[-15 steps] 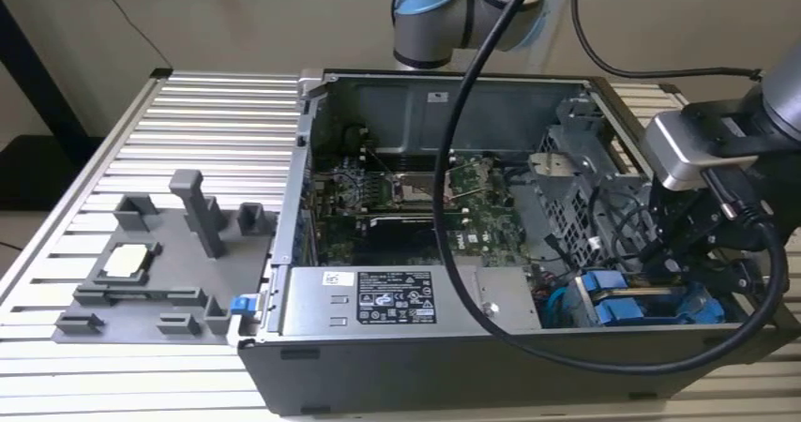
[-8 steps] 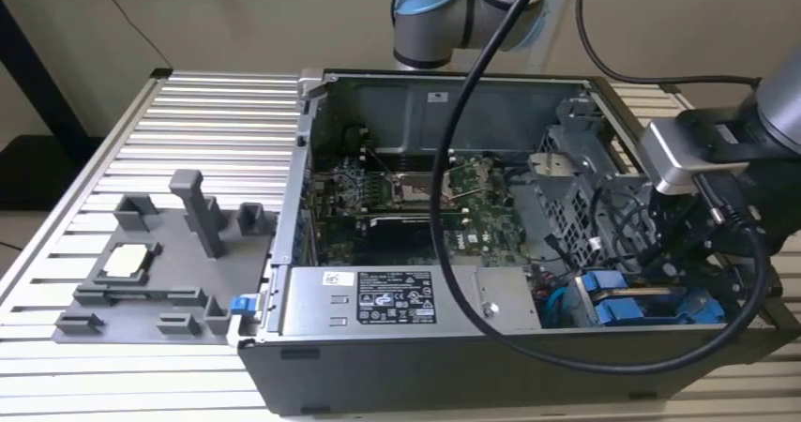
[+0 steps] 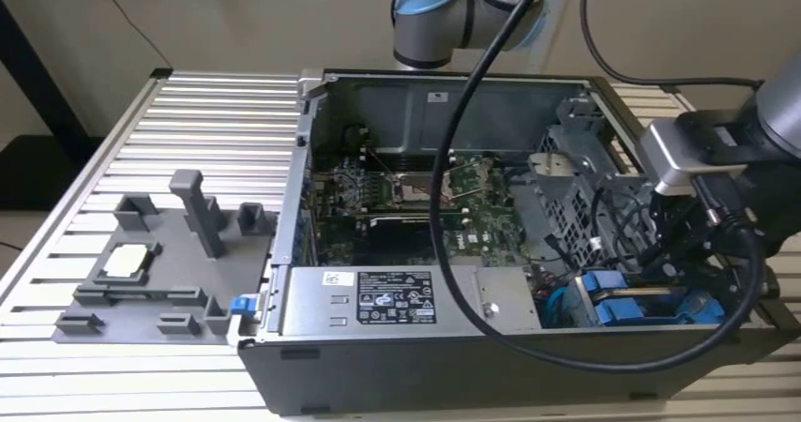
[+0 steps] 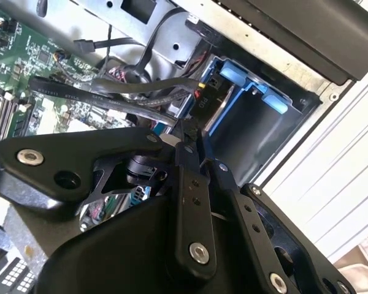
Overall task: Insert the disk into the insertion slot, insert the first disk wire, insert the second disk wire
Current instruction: 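Insert the second disk wire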
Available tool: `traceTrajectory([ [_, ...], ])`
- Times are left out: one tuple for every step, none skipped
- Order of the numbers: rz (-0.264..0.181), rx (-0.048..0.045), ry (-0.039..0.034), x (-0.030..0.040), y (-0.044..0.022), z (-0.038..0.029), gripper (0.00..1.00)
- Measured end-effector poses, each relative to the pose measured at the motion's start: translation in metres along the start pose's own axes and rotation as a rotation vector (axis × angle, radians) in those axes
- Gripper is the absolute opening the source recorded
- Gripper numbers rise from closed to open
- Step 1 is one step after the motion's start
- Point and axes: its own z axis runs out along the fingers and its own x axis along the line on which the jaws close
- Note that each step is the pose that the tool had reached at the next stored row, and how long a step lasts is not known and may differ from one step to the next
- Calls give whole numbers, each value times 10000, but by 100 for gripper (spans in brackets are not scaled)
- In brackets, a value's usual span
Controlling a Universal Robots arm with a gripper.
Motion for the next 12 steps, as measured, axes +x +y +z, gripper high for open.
traceTrajectory([
  [26,4,-8,1,0,3,16],
  [49,7,-17,1,-1,7,16],
  [75,10,-24,2,-1,11,16],
  [99,14,-25,2,-1,15,16],
  [124,18,-24,3,-1,19,16],
  [144,21,-28,4,0,25,16],
  [160,23,-38,5,0,31,16],
  [175,25,-45,6,1,35,16],
  [188,27,-49,6,0,38,16],
  [199,28,-57,6,0,43,16],
  [205,29,-69,8,1,48,16],
  [208,29,-106,9,0,57,16],
])
